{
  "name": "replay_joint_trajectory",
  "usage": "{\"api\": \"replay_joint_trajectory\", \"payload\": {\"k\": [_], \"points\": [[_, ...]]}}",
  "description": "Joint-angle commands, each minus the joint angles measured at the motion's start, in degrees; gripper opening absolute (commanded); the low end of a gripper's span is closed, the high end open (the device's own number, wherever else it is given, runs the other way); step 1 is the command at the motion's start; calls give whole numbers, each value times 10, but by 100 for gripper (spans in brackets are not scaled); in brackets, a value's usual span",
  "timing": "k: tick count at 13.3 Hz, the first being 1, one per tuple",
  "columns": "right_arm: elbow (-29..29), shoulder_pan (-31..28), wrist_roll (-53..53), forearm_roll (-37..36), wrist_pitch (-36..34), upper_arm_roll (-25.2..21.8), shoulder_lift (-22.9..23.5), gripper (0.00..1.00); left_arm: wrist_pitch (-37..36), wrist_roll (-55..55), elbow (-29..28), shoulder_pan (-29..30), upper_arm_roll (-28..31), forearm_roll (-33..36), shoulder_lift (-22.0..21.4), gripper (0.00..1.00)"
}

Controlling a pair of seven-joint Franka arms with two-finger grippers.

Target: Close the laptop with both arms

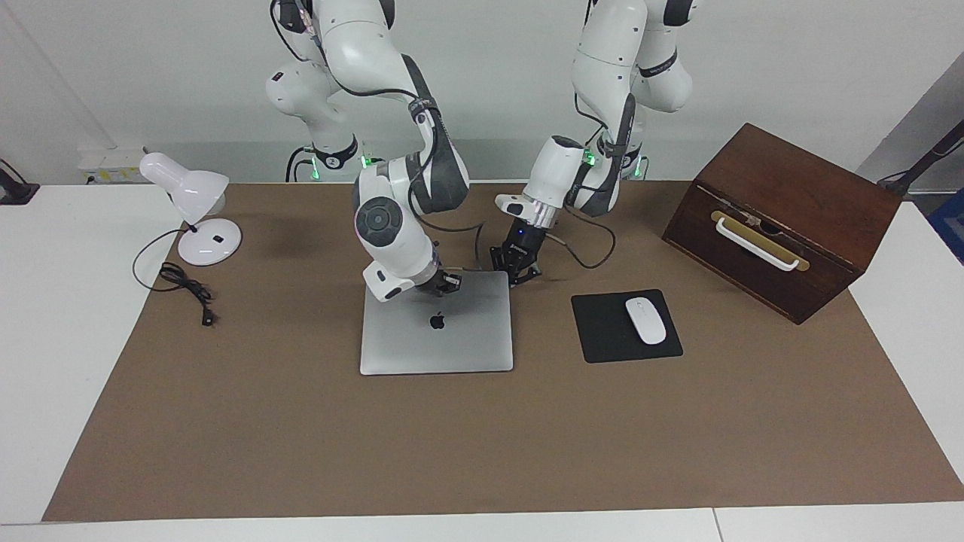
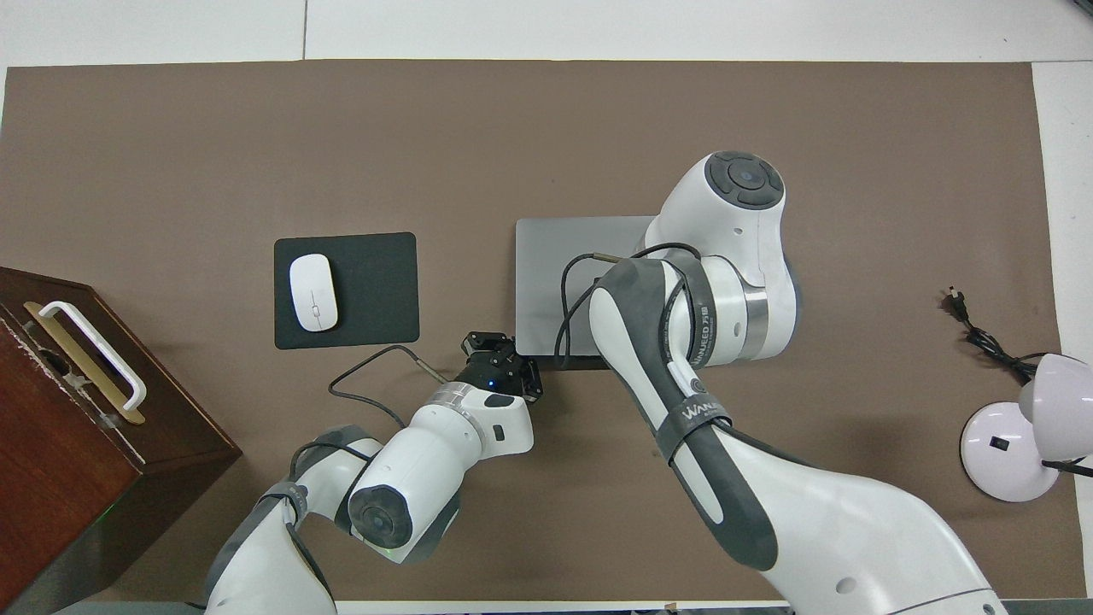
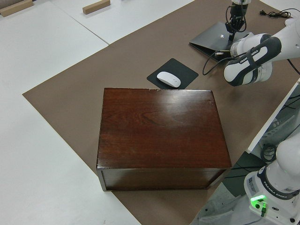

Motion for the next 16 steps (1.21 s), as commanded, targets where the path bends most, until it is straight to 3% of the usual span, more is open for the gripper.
{"api": "replay_joint_trajectory", "payload": {"k": [1,5,8,12,16], "points": [[1,4,12,13,-27,-2,-15,0,2,11,-18,8,2,5,10,0],[47,3,13,13,-106,-38,-17,0,2,11,-18,8,2,5,10,0],[50,-3,13,11,-114,-47,-25,0,2,11,-19,9,2,5,10,0],[53,-59,3,-5,-116,-29,-46,0,2,-10,-16,10,2,3,10,0],[87,-116,-36,-84,-141,8,-68,0,1,-45,-14,9,2,3,0,0]]}}
